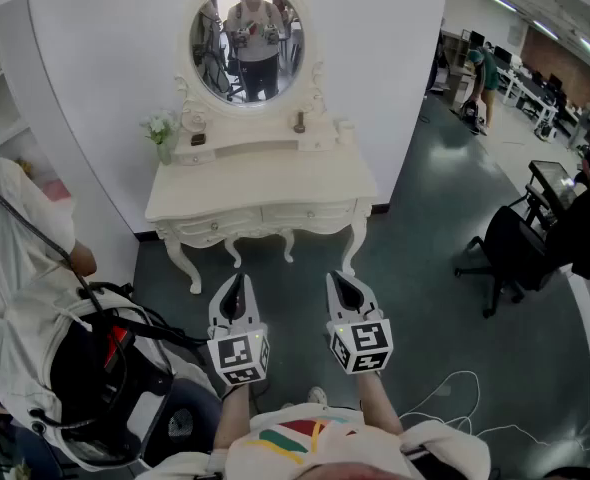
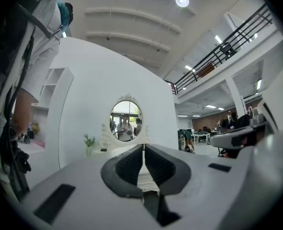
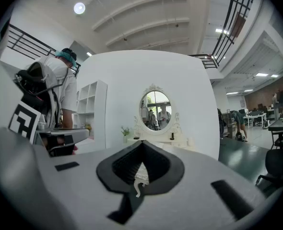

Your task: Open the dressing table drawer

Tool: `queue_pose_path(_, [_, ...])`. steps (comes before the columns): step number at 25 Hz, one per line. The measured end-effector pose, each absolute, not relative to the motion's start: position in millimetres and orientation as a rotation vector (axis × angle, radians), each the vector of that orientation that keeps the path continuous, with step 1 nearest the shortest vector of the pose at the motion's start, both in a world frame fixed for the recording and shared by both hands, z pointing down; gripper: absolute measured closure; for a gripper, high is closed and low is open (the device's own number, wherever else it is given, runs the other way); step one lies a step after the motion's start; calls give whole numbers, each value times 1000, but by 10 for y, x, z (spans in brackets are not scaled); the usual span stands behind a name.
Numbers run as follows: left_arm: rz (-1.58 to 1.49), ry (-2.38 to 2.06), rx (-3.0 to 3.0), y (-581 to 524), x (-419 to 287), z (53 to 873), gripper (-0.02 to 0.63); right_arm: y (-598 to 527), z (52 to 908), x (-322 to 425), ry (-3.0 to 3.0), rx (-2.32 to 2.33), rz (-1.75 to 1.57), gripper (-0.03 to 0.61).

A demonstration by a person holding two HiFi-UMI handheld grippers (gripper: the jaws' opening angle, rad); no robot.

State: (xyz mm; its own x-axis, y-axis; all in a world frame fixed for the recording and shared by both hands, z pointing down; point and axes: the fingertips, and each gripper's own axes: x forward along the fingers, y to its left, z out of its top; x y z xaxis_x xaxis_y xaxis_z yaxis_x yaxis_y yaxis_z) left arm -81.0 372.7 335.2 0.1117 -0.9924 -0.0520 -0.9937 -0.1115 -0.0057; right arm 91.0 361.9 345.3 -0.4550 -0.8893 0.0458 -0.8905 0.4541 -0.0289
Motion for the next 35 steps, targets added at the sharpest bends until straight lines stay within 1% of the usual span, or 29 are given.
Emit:
queue_pose_path(11, [57, 2089, -2305, 3604, -761, 3351, 598, 3460, 3478, 991, -2637, 1620, 65, 578])
queue_pose_path(17, [42, 2117, -2295, 3467, -759, 3382, 598, 3294, 3429, 1052, -2702, 1637, 122, 578])
queue_pose_path(26, [73, 2118, -2202, 3347, -602, 3234, 598, 3089, 3404, 1231, -2770, 1587, 69, 578])
queue_pose_path(35, [109, 2150, -2153, 2980, -618, 3253, 598, 2765, 3432, 1286, -2799, 1501, 7, 578])
